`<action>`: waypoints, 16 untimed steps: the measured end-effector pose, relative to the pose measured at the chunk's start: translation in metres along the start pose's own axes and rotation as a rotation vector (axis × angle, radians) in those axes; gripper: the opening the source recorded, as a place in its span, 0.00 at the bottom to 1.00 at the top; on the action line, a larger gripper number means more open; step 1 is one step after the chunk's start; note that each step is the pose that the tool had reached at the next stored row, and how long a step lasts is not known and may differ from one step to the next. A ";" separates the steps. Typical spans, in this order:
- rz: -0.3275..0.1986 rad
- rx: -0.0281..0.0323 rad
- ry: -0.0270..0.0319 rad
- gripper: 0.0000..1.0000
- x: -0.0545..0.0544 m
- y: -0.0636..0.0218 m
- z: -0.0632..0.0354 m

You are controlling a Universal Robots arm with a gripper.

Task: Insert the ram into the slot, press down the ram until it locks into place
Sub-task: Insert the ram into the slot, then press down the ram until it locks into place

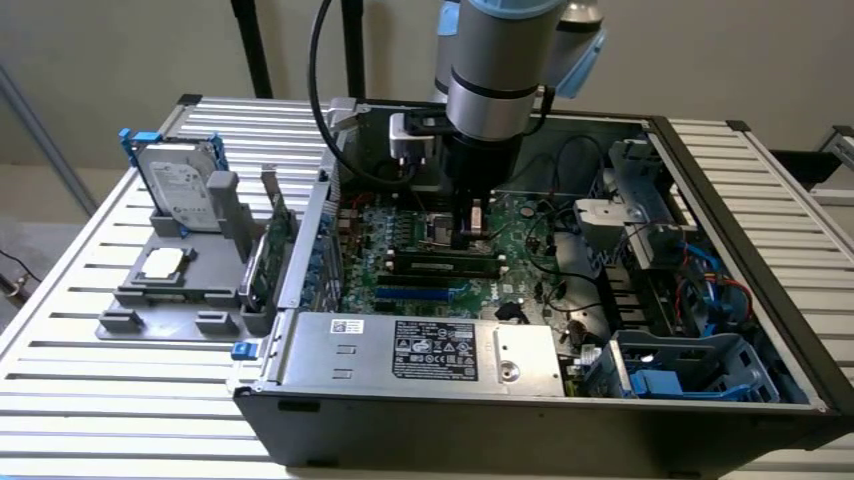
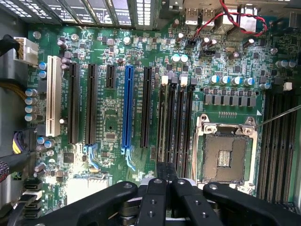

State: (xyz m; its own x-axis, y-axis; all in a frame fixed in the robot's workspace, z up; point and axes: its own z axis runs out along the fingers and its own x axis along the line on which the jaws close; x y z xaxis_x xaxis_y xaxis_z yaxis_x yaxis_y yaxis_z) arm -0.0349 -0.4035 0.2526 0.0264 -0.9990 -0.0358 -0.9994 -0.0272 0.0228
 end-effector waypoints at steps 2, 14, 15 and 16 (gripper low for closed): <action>0.000 0.0000 0.0001 0.11 0.000 0.0000 0.0000; 0.000 -0.0001 0.0001 0.11 0.000 0.0002 0.0000; 0.000 0.0000 0.0001 0.11 0.000 0.0012 0.0004; 0.000 0.0000 0.0001 0.11 0.000 0.0026 0.0012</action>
State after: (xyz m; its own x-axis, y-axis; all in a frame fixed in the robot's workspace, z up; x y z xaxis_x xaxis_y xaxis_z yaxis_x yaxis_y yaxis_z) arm -0.0375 -0.4033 0.2515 0.0264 -0.9990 -0.0357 -0.9994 -0.0273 0.0229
